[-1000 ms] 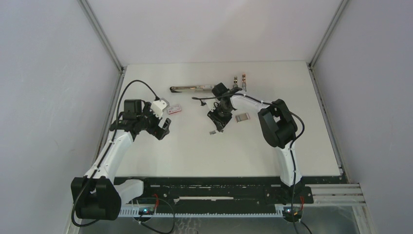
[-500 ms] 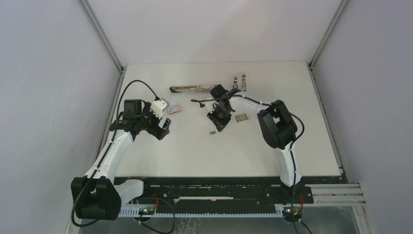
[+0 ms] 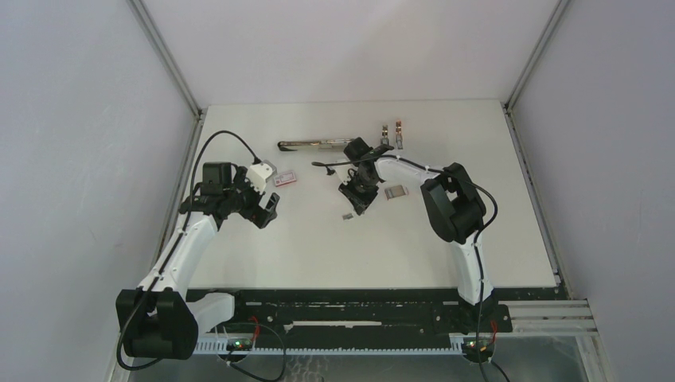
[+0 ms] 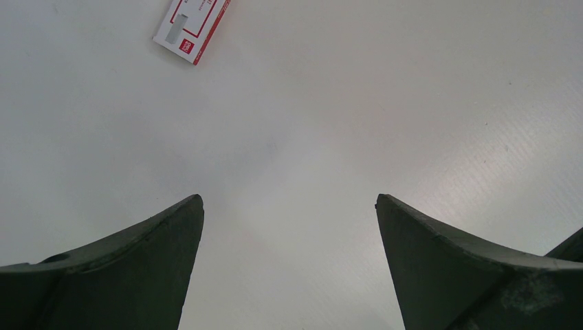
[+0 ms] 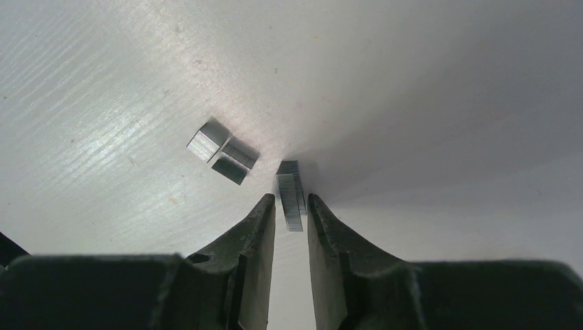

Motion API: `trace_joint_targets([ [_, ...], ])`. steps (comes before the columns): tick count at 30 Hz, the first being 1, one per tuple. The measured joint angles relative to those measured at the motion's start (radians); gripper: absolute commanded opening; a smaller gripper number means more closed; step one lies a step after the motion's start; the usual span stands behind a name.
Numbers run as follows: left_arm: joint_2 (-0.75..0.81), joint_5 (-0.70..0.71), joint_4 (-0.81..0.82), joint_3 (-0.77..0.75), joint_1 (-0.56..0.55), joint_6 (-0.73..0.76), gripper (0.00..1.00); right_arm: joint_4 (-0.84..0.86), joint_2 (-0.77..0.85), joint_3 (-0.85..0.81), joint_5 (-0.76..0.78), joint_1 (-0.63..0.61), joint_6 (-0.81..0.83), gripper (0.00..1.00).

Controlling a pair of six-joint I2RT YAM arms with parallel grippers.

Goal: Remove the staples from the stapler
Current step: Pick up the staple from the center of the board.

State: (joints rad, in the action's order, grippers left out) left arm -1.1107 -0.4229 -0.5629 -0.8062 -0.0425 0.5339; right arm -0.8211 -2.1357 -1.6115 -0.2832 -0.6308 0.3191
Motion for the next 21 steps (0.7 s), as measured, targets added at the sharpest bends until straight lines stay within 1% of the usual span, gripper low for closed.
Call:
trace_joint_targets([
  [13, 0.0, 0.0, 0.0, 0.0, 0.0, 0.0, 1.0, -0.013, 0.009, 0.0, -0.045, 0.055, -0.008, 0.25],
  [21, 0.0, 0.0, 0.0, 0.0, 0.0, 0.0, 1.0, -0.02, 0.013, 0.0, -0.07, 0.073, -0.011, 0.22],
])
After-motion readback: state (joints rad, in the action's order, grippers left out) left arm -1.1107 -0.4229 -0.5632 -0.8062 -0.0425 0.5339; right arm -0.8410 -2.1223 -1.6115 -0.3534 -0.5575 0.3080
